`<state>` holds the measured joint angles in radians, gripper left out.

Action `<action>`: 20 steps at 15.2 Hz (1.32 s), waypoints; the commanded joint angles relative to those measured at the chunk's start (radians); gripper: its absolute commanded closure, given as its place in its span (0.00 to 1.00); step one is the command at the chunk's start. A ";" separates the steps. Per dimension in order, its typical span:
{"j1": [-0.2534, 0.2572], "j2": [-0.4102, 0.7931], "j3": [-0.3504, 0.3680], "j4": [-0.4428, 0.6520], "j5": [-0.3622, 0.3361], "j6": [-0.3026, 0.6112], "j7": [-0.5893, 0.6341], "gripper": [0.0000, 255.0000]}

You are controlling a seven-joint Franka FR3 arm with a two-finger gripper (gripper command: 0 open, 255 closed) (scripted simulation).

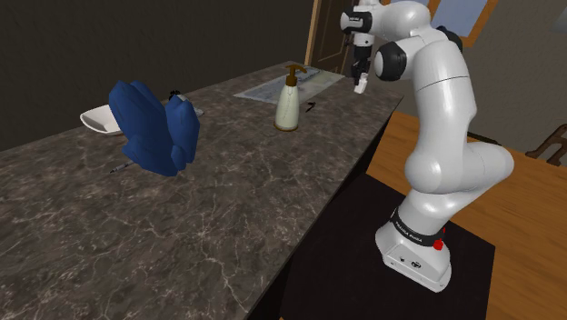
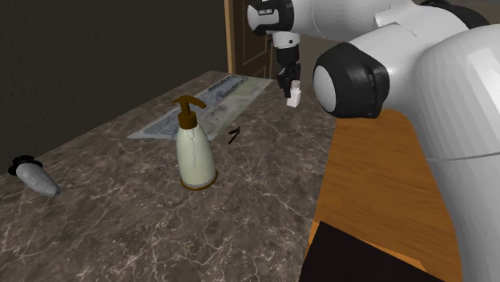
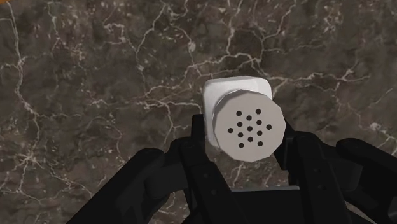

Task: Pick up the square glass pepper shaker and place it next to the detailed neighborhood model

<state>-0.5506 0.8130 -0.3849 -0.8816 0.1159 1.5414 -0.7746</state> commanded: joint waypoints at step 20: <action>0.027 0.012 0.005 -0.206 0.005 0.213 0.007 1.00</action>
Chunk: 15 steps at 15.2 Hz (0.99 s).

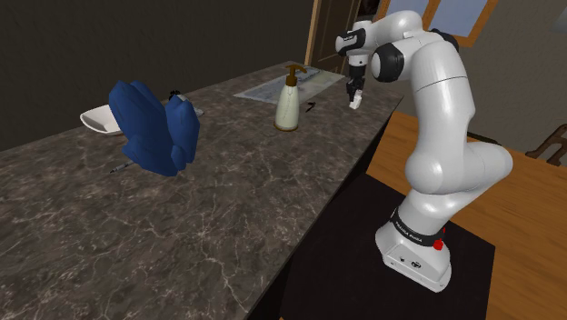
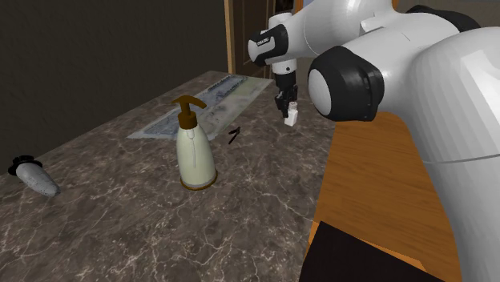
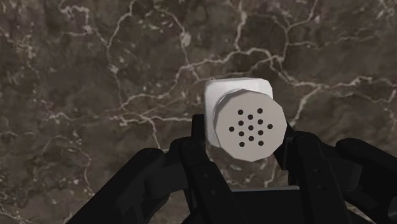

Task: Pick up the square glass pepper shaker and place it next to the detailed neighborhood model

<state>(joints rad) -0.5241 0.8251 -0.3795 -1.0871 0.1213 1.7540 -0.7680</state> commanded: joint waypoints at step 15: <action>-0.020 0.026 0.002 0.177 0.002 -0.147 0.006 0.00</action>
<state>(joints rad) -0.5442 0.8518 -0.3769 -0.9167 0.1233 1.6150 -0.7622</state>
